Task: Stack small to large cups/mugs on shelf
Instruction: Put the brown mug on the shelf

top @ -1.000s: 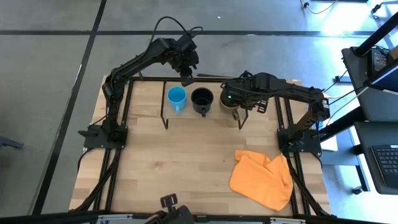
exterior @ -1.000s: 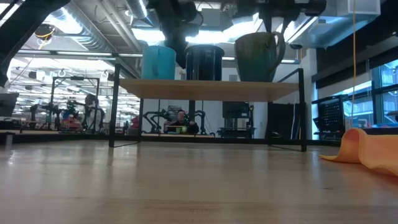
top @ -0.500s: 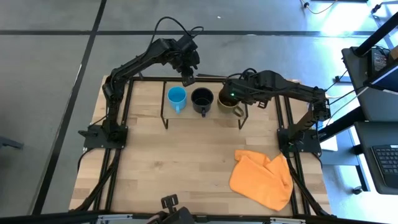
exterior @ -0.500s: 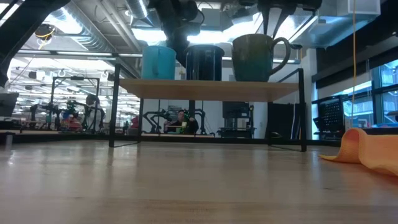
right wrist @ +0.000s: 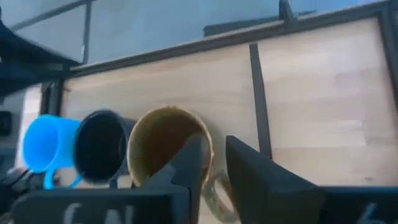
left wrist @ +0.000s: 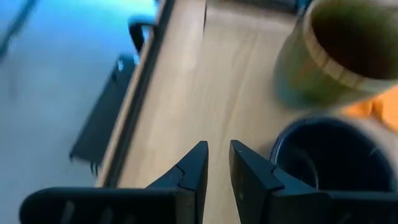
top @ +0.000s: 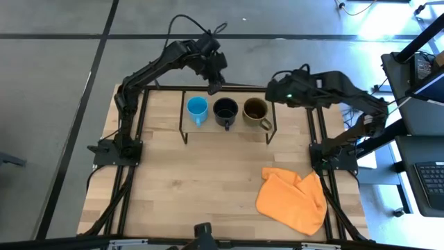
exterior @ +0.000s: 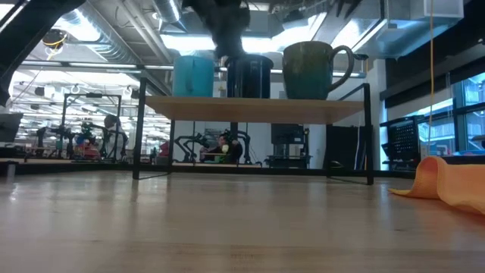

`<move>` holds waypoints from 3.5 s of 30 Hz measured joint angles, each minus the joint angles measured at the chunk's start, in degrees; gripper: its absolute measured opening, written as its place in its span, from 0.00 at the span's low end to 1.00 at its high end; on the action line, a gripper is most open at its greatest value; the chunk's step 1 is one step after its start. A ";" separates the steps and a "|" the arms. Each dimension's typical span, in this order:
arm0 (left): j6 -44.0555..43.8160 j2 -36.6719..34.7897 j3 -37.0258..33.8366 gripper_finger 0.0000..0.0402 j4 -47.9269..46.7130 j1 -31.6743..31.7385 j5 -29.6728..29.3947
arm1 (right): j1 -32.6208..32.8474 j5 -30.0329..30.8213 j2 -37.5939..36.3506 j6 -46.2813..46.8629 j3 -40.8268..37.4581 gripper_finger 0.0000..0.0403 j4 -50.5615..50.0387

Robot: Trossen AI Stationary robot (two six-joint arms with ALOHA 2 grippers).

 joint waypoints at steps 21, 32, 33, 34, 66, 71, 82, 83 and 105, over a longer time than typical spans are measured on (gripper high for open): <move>-9.91 6.28 5.91 0.00 10.13 -0.81 22.34 | 1.49 -8.03 -8.25 2.92 -18.44 0.01 0.10; -12.26 10.87 5.89 0.00 11.30 -1.39 21.84 | 2.75 -10.49 -8.49 3.04 -28.78 0.01 8.49; -12.31 11.09 5.89 0.00 11.22 -1.39 21.86 | 2.75 -10.22 -8.49 3.02 -29.42 0.01 9.75; -12.42 11.19 5.85 0.00 11.09 -1.43 21.79 | 2.75 -10.01 -8.49 2.87 -30.00 0.01 10.86; -11.01 11.08 5.85 0.01 11.33 -3.36 21.95 | 2.75 -8.94 -6.61 -0.39 -32.59 0.01 26.29; -10.61 12.39 5.89 0.01 8.23 -3.66 21.82 | 2.75 -8.94 -6.44 -0.42 -32.59 0.01 26.41; -9.58 12.94 5.85 0.01 6.16 -4.08 20.65 | 2.72 -8.94 -6.44 -1.69 -32.61 0.01 26.40; -9.13 12.94 5.85 0.01 5.18 -4.08 20.70 | 2.64 -8.94 -6.44 -1.77 -32.59 0.01 26.39; -9.09 12.94 5.85 0.01 6.34 -4.12 22.02 | 2.62 -8.81 -6.46 -2.93 -32.59 0.01 26.79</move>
